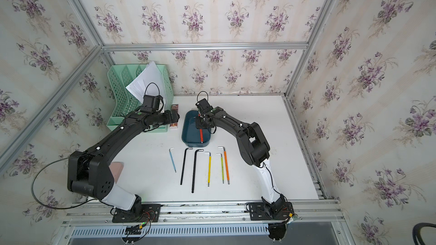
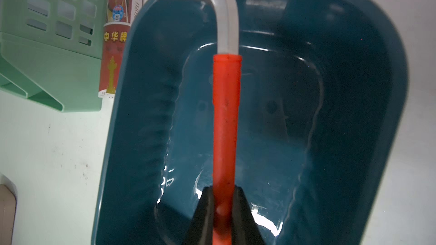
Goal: Put the hex key on the desktop into the storage box
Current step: Place the Allen key in the storage box, then pick up the Allen key from the center of the board.
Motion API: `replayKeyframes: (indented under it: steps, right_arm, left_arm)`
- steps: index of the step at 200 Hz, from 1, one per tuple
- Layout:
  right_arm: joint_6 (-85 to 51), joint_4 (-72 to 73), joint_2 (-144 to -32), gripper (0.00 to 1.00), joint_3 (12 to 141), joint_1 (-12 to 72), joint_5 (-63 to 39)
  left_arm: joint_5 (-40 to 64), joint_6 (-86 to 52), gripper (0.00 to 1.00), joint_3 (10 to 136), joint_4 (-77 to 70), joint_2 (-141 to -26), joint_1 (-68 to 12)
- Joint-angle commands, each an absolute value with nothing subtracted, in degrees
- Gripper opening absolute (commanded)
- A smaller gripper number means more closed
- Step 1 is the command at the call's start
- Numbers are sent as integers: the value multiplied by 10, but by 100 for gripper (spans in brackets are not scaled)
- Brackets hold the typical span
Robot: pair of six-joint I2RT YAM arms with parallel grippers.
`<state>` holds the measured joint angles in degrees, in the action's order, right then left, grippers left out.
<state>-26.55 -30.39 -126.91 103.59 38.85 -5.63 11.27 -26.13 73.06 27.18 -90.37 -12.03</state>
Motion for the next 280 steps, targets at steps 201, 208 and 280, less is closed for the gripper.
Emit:
replayKeyframes:
  steps: [201, 208, 280]
  right_arm:
    - [-224, -313, -1157, 41, 1040, 388, -15]
    - [-221, -305, -1142, 39, 1027, 388, -12]
    - [-187, -284, -984, 38, 855, 388, 17]
  left_arm:
    - [252, -258, 99, 714, 252, -916, -125]
    - [253, -256, 99, 710, 252, -914, -124]
    - [243, -238, 99, 679, 261, -911, -125]
